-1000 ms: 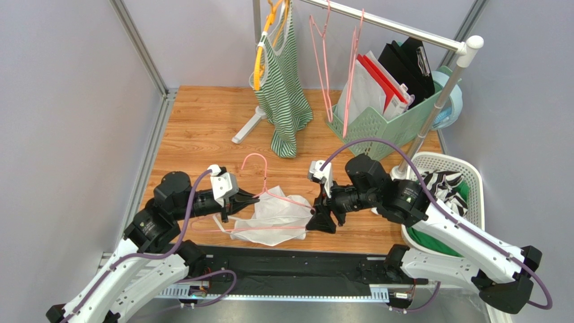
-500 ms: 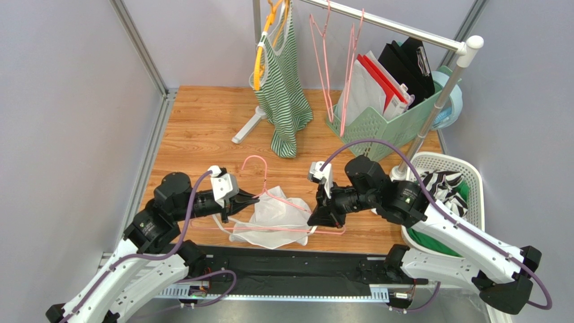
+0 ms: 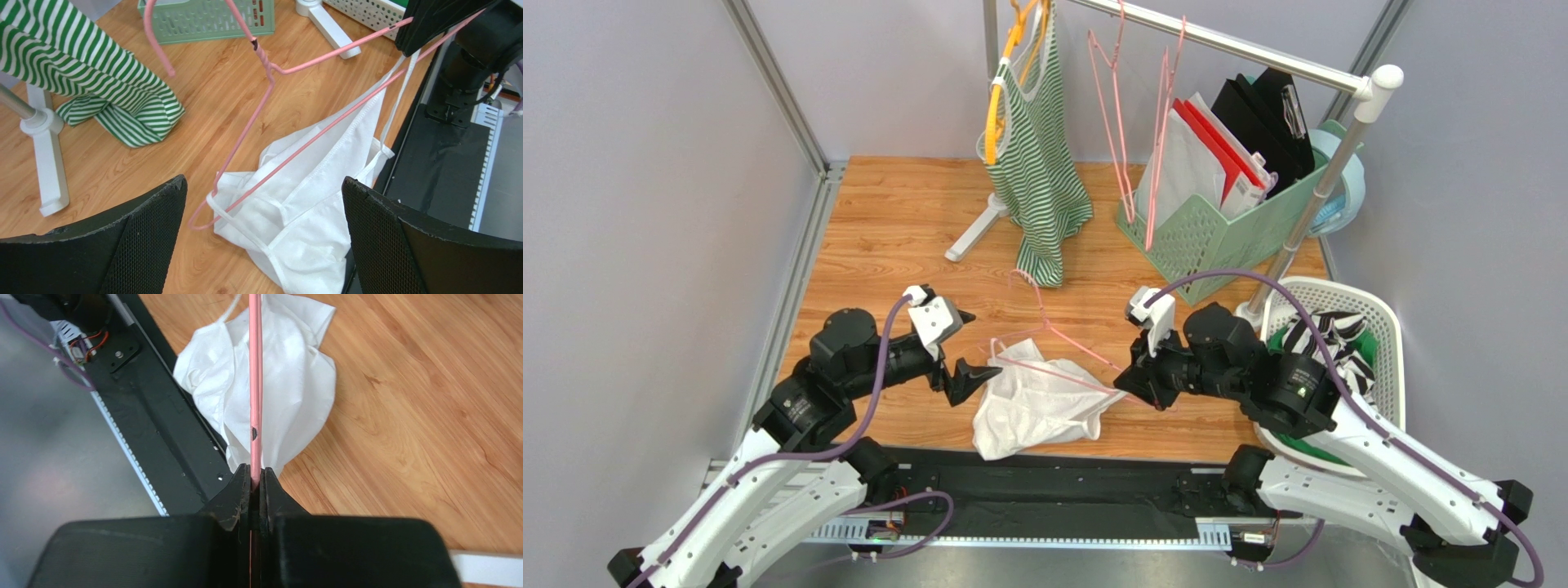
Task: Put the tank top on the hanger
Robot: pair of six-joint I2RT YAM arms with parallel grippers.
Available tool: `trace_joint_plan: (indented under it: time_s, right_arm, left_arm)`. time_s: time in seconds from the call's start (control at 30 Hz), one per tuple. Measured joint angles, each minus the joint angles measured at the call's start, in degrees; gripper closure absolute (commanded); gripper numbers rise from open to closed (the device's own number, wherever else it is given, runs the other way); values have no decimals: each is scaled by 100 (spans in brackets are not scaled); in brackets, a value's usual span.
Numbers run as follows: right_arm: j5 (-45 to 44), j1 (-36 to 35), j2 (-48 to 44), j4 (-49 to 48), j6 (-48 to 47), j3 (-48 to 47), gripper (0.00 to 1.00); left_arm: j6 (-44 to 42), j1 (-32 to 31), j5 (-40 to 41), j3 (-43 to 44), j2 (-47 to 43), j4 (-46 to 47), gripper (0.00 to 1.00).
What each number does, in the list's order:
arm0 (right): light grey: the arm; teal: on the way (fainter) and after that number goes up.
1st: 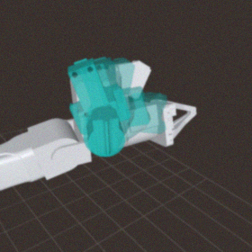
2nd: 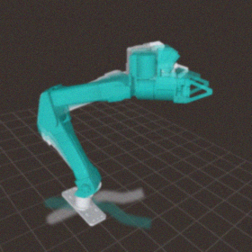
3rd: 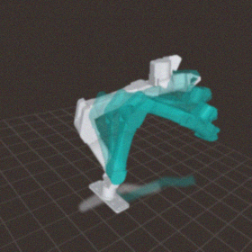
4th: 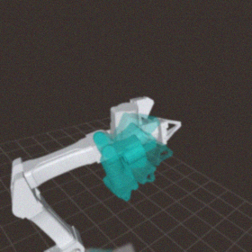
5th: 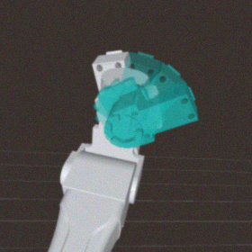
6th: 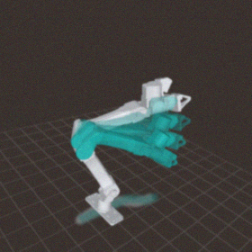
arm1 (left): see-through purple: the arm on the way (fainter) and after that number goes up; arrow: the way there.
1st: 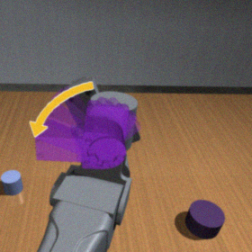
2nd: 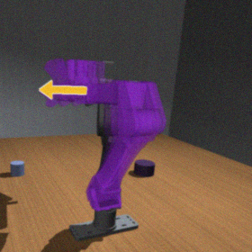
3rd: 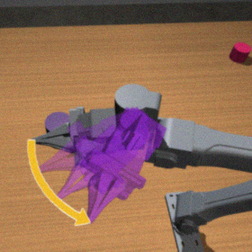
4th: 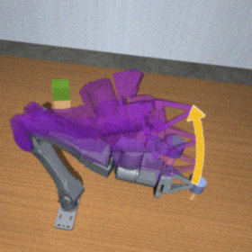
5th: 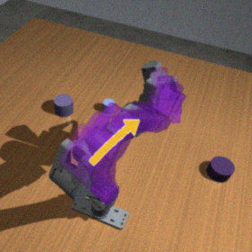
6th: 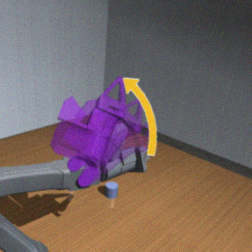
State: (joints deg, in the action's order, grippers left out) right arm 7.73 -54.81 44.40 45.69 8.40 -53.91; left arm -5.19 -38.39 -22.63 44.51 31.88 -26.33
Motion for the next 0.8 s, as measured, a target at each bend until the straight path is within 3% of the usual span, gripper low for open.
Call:
trace_joint_plan:
  time_s: [0.53, 0.8]
  right_arm:
    - [-1919, 0, -1287, 192, 1027, 664, 100]
    - [-2520, 0, -1394, 407, 1220, 660, 100]
  left_arm:
    - [7, 0, 442, 0, -96, 0, 1]
    - [7, 0, 479, 0, -116, 0, 1]
